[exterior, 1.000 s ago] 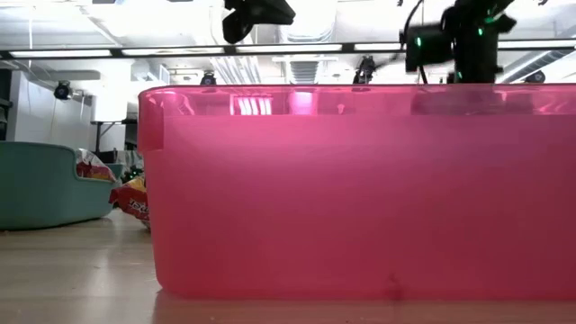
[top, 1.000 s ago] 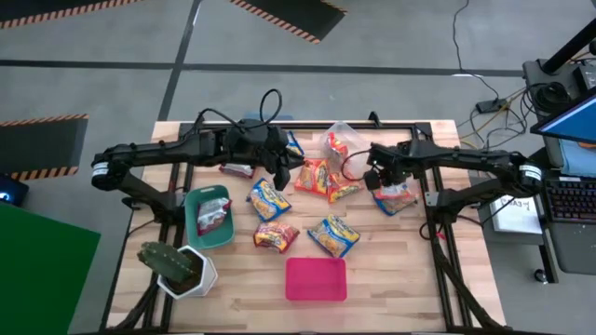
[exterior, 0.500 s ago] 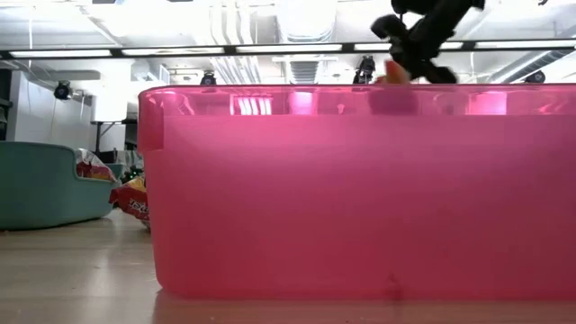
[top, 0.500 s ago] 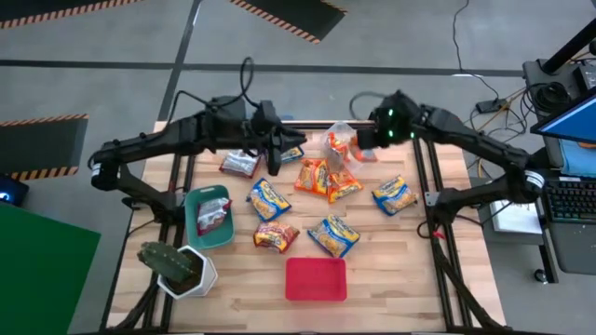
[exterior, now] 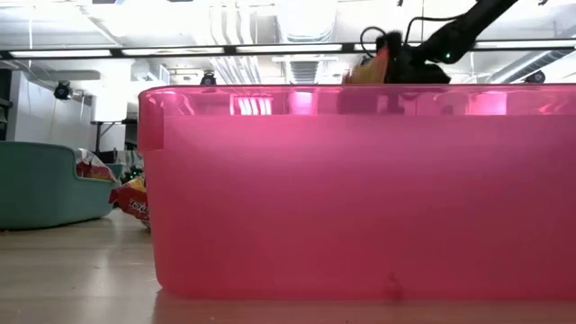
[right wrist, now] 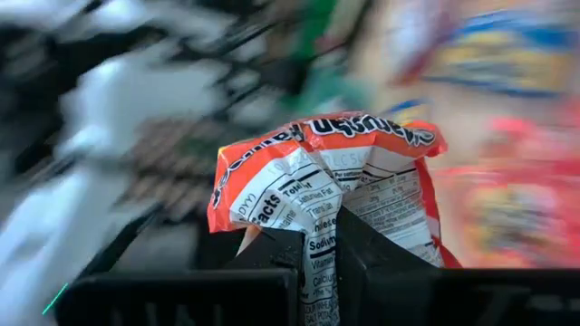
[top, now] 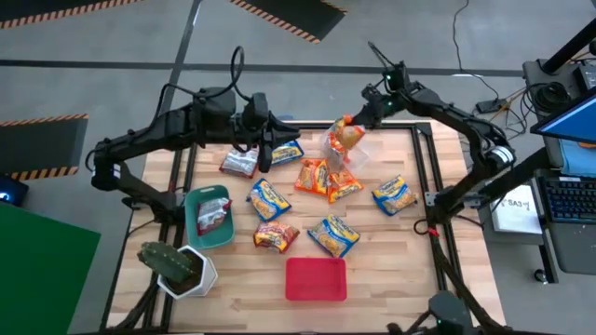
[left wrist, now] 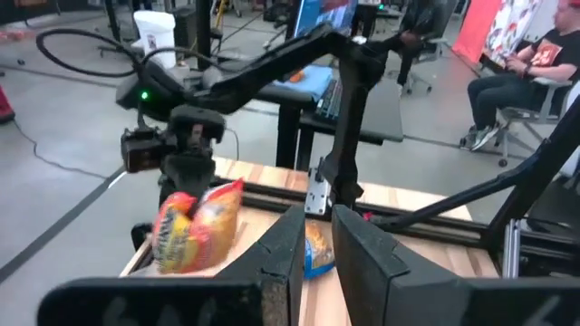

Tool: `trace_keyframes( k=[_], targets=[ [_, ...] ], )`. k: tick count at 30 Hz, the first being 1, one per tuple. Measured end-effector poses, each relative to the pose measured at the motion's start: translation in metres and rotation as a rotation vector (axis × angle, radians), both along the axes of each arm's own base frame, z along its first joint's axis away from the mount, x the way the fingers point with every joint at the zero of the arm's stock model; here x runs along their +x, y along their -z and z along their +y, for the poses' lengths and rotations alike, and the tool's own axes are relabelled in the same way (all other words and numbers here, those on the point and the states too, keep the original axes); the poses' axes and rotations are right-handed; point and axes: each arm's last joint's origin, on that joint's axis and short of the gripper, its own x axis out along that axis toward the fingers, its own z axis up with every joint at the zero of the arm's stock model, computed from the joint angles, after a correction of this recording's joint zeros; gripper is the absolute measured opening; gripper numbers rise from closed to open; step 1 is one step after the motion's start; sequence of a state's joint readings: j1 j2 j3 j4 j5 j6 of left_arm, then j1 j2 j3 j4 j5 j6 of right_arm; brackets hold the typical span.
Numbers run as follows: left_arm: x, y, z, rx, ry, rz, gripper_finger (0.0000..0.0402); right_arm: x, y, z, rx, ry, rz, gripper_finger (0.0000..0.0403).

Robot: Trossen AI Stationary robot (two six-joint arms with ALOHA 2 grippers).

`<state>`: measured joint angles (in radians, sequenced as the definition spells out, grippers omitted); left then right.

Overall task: Sort Maruchan noodles
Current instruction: Put the right orange noodle pack into the transparent bin

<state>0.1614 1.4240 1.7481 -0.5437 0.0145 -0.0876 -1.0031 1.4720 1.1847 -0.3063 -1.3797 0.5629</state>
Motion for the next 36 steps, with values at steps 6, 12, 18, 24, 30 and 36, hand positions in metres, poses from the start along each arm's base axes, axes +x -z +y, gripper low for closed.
trace_keyframes(
  k=[6, 12, 18, 24, 30, 36],
  targets=[
    [0.001, -0.004, 0.028, -0.070, 0.166, -0.085, 0.0075, 0.018, -0.023, 0.023, -0.079, -0.207, -0.155, 0.0013],
    [0.028, 0.020, 0.058, -0.139, 0.185, -0.047, 0.0164, 0.036, -0.062, 0.055, -0.220, -0.297, -0.240, 0.0013],
    [0.053, 0.037, 0.069, -0.054, 0.316, -0.051, 0.0255, 0.046, -0.107, 0.071, -0.296, -0.309, -0.285, 0.0013],
    [0.058, 0.045, 0.090, -0.047, 0.295, -0.050, 0.0275, 0.047, -0.136, 0.072, -0.337, -0.281, -0.310, 0.0013],
    [0.065, 0.047, 0.101, -0.044, 0.394, -0.124, 0.0268, 0.048, -0.146, 0.072, -0.345, -0.282, -0.320, 0.0010],
    [0.080, 0.062, 0.105, -0.147, 0.527, -0.121, 0.0247, 0.049, -0.145, 0.071, -0.346, -0.256, -0.308, 0.0011]
  ],
)
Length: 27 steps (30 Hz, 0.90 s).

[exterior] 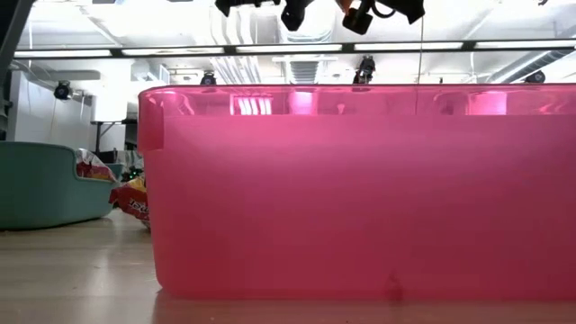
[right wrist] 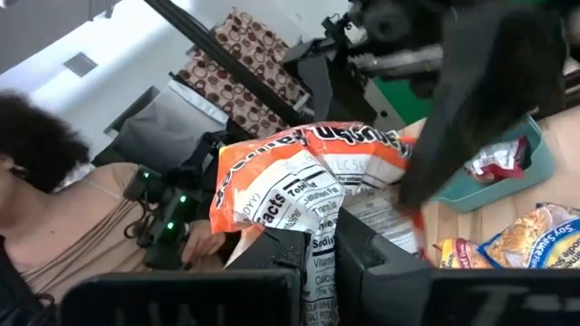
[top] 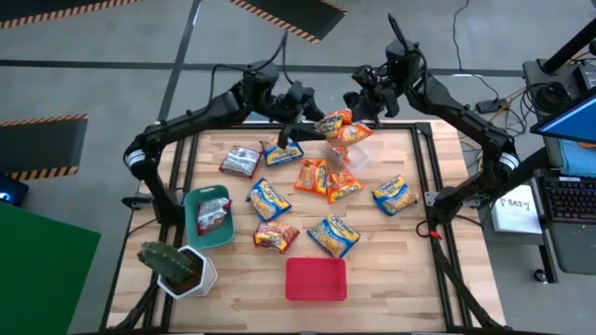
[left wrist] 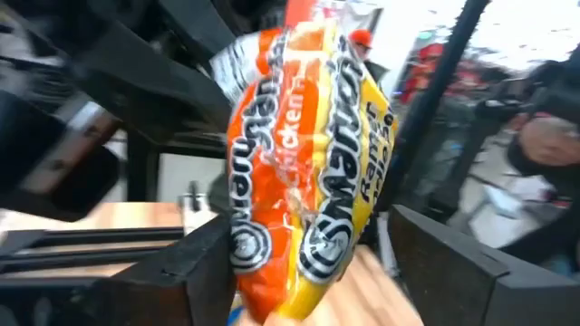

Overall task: Sort Maruchan noodles
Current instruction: Put the right orange noodle pack into the transparent bin

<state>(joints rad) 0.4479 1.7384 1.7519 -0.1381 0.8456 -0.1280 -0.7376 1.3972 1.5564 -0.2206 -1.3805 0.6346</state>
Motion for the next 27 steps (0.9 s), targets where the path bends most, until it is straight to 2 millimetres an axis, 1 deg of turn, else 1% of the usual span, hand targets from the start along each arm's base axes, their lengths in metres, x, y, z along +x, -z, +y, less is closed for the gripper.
trace_keyframes(
  k=[3, 6, 13, 15, 16, 19, 21, 24, 27],
  targets=[
    [0.005, 0.002, 0.001, -0.044, 0.049, -0.014, 0.0227, 0.000, 0.001, 0.000, 0.001, 0.012, 0.004, 0.0011],
    [0.007, 0.002, 0.002, -0.058, 0.069, -0.025, 0.0194, 0.001, 0.002, -0.001, 0.002, 0.018, 0.007, 0.0011],
    [0.002, -0.001, 0.006, -0.083, 0.056, -0.017, 0.0067, 0.003, 0.002, -0.003, -0.006, 0.067, 0.011, 0.0012],
    [0.002, -0.001, 0.007, -0.094, 0.052, -0.011, 0.0037, 0.003, 0.002, -0.003, -0.002, 0.096, 0.018, 0.0013],
    [0.001, -0.001, 0.008, -0.099, 0.051, -0.009, 0.0028, 0.003, 0.002, -0.003, 0.001, 0.108, 0.022, 0.0013],
    [0.001, -0.002, 0.008, -0.100, 0.056, -0.009, 0.0027, 0.003, 0.003, -0.004, 0.012, 0.113, 0.031, 0.0024],
    [0.000, -0.003, 0.007, -0.098, 0.057, -0.011, 0.0027, 0.003, 0.003, -0.004, 0.016, 0.120, 0.035, 0.0044],
    [-0.004, -0.004, 0.008, -0.098, 0.051, -0.001, 0.0029, -0.001, 0.002, -0.010, 0.049, 0.150, 0.056, 0.0086],
    [-0.012, -0.005, 0.011, -0.086, 0.036, 0.024, 0.0027, -0.007, 0.000, -0.018, 0.080, 0.198, 0.073, 0.0135]
  ],
)
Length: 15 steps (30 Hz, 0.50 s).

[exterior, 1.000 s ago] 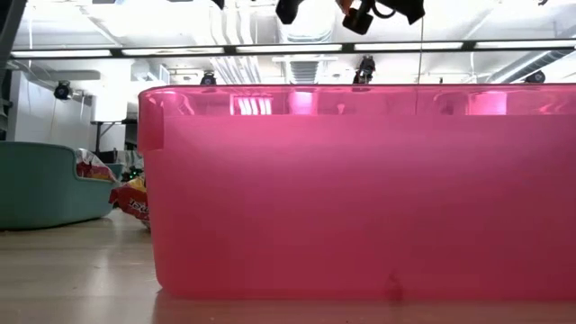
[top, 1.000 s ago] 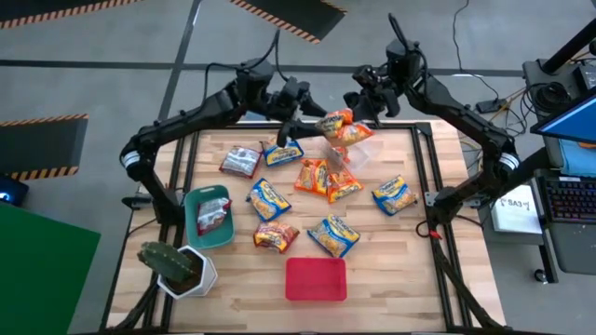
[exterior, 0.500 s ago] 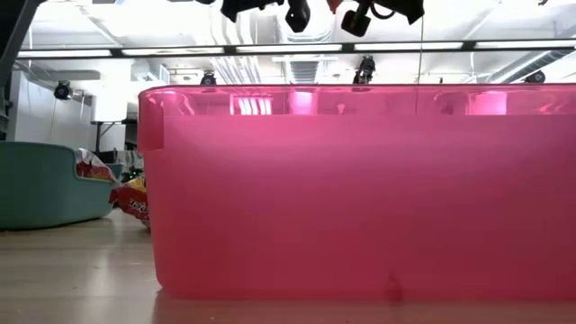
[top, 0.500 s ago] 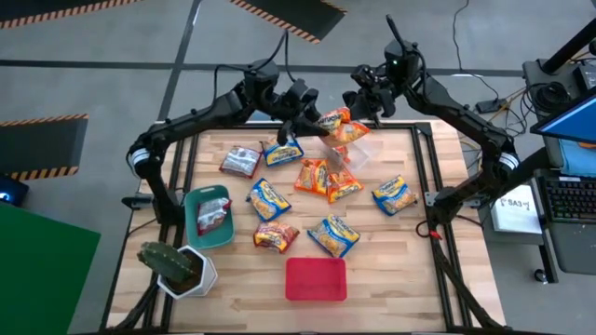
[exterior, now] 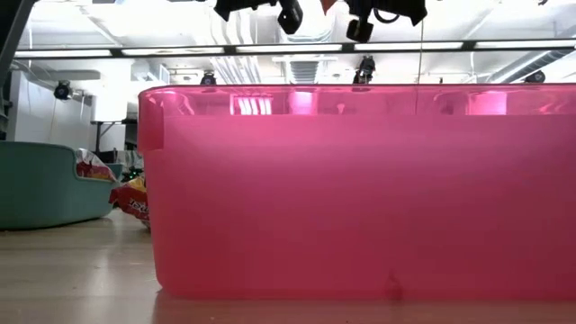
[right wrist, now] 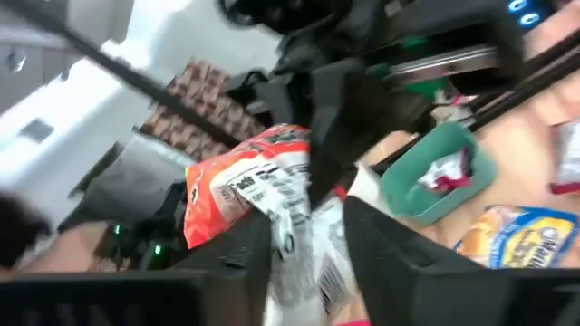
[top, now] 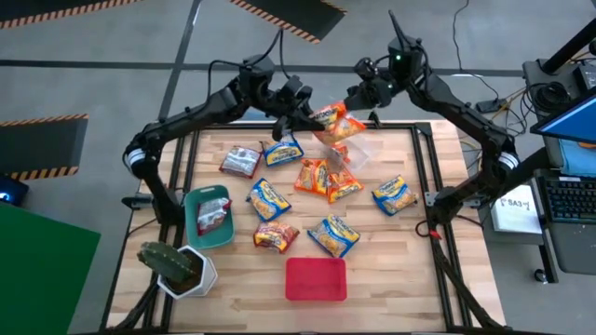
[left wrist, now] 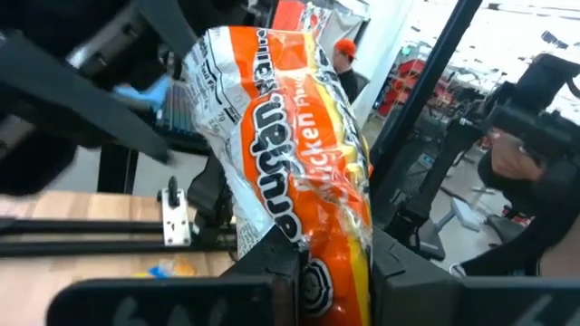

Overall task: Sort Maruchan noodles
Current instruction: Put the right orange noodle pack into the transparent bin

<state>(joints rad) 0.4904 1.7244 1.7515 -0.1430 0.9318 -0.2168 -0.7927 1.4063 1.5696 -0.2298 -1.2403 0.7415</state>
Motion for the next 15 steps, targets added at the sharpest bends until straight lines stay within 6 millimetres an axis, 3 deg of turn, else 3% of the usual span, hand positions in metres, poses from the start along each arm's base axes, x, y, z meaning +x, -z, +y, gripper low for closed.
trace_keyframes(
  k=[8, 12, 15],
  targets=[
    [-0.025, 0.007, 0.006, 0.018, -0.094, 0.166, 0.0021, -0.020, -0.004, -0.022, 0.062, 0.147, 0.027, 0.0234],
    [-0.030, 0.014, 0.008, 0.077, -0.233, 0.269, 0.0021, -0.022, -0.008, -0.022, 0.008, 0.172, 0.003, 0.0251],
    [-0.030, 0.013, 0.011, 0.085, -0.340, 0.289, 0.0022, -0.015, -0.015, -0.012, -0.115, 0.175, -0.050, 0.0245]
  ],
)
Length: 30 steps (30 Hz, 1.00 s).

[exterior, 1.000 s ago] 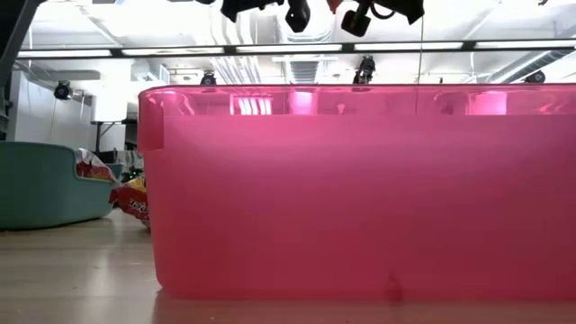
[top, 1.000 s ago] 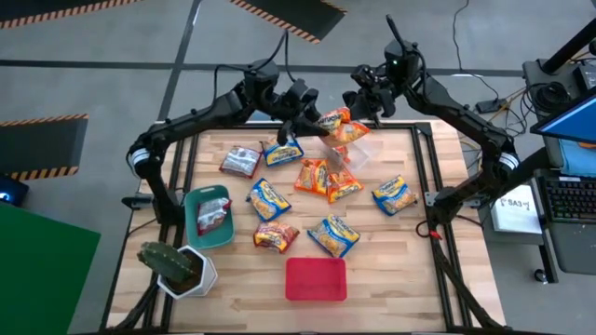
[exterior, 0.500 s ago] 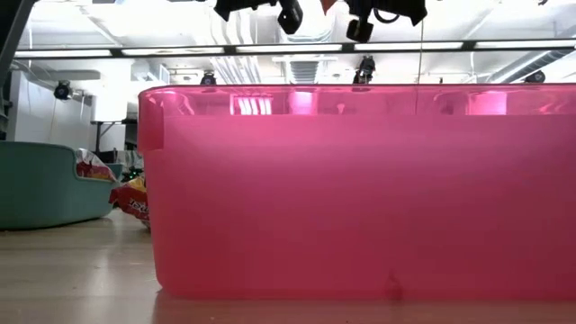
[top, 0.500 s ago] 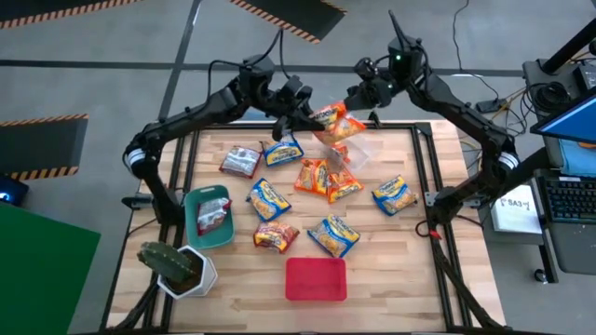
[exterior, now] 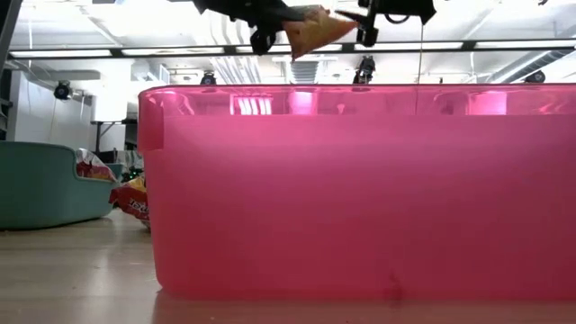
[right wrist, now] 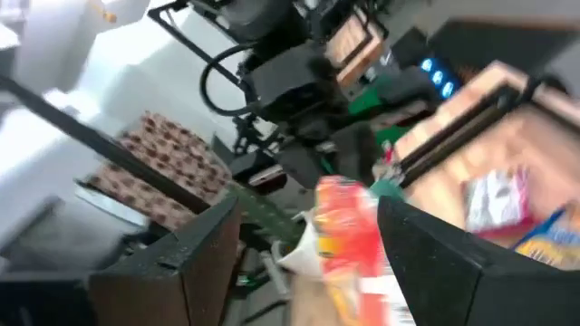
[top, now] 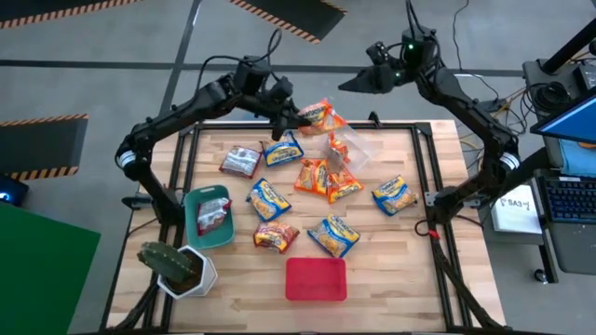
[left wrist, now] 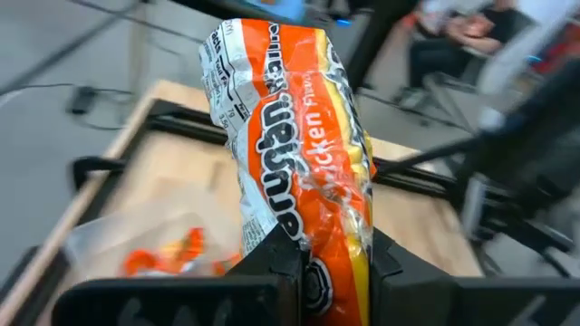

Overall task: Sort Maruchan noodles
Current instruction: Put the right orange noodle pack into the transparent bin

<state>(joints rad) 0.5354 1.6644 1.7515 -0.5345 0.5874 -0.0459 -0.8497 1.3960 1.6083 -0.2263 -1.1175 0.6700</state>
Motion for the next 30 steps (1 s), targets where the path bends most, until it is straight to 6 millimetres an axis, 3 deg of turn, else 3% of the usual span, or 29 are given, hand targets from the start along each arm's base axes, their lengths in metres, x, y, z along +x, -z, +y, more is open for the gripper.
trace_keyframes(
  k=[8, 12, 17, 20, 23, 27, 30],
  targets=[
    [0.003, -0.014, 0.003, -0.024, -0.060, -0.118, 0.0021, 0.026, -0.004, 0.035, -0.163, -0.108, -0.054, 0.0162],
    [0.004, -0.015, -0.001, -0.017, 0.001, -0.133, 0.0022, 0.029, -0.001, 0.027, -0.202, 0.000, -0.040, 0.0113],
    [0.006, -0.016, -0.004, -0.020, 0.029, -0.143, 0.0022, 0.013, -0.008, 0.009, -0.238, 0.130, -0.047, 0.0066],
    [0.005, -0.016, -0.005, -0.025, 0.038, -0.142, 0.0023, 0.008, -0.022, 0.012, -0.258, 0.119, -0.080, 0.0050],
    [0.005, -0.017, -0.005, -0.021, 0.032, -0.145, 0.0023, 0.014, -0.029, 0.031, -0.257, -0.004, -0.100, 0.0040],
    [0.005, -0.019, -0.004, -0.011, 0.012, -0.158, 0.0024, 0.030, -0.013, 0.049, -0.232, -0.101, -0.026, 0.0038],
    [0.005, -0.019, -0.004, -0.010, 0.013, -0.160, 0.0024, 0.037, 0.002, 0.049, -0.241, -0.051, 0.071, 0.0038]
  ],
)
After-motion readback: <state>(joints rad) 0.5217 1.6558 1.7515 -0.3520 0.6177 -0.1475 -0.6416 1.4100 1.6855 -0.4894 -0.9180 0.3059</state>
